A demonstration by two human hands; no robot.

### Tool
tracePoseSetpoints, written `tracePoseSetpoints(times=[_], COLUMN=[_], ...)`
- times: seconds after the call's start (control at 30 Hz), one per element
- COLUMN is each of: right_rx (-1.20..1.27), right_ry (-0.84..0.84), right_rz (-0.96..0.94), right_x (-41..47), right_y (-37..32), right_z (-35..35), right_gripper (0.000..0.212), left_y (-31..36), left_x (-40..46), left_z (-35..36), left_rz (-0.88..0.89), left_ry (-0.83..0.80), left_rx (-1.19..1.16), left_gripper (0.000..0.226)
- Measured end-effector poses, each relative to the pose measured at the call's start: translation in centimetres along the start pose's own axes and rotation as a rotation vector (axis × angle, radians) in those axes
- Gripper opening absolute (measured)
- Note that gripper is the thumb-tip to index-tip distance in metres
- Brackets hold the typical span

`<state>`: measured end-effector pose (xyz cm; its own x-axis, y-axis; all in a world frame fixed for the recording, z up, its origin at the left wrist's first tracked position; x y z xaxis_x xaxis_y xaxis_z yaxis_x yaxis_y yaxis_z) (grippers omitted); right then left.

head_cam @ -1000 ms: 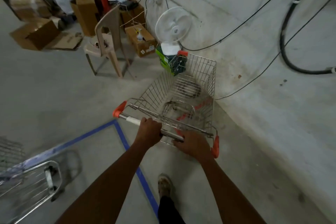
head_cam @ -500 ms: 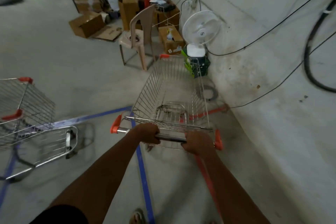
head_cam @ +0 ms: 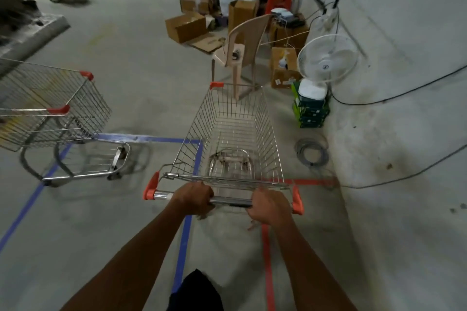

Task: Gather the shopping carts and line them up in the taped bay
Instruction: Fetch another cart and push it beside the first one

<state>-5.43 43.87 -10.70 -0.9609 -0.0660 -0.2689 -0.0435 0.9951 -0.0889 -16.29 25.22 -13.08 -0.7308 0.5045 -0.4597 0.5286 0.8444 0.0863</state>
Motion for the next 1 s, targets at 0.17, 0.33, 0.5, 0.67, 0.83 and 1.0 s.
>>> tracePoseSetpoints(times=[0.17, 0.33, 0.5, 0.67, 0.83, 1.0], right_rx=[-0.066, -0.088, -0.076, -0.059, -0.059, -0.071], right_ry=[0.032, 0.004, -0.009, -0.046, -0.034, -0.027], right_rz=[-0.086, -0.052, -0.051, -0.086, -0.119, -0.171], right_x=[3.9, 9.6, 15.7, 22.4, 30.1, 38.6], right_y=[3.2, 7.8, 10.7, 12.1, 14.4, 17.7], right_z=[-1.4, -3.1, -5.5, -7.5, -9.4, -12.3], right_gripper=[0.035, 0.036, 0.037, 0.029, 0.03, 0.03], left_y=[0.5, 1.4, 0.0, -4.3, -6.8, -9.1], left_x=[3.5, 8.7, 13.1, 18.1, 24.1, 31.0], left_z=[-1.8, -4.7, -8.4, -11.3, -14.4, -17.7], left_rz=[-0.038, -0.019, 0.003, -0.141, -0.18, -0.247], left_ry=[0.024, 0.034, 0.061, 0.093, 0.085, 0.127], left_rx=[-0.054, -0.117, -0.136, -0.028, -0.087, -0.116], left_gripper=[0.019, 0.02, 0.018, 0.024, 0.018, 0.019])
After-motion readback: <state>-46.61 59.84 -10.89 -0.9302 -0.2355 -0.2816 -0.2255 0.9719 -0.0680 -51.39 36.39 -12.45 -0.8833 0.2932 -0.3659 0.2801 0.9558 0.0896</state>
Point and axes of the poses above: each hand's wrist, its own x-axis towards the middle knuckle, its own z-axis out of the palm, y = z × x, the point moved 6 cm from there along x, towards the middle knuckle, and after that the axes turned 12 degrees about -z, right-handed, at the moved point
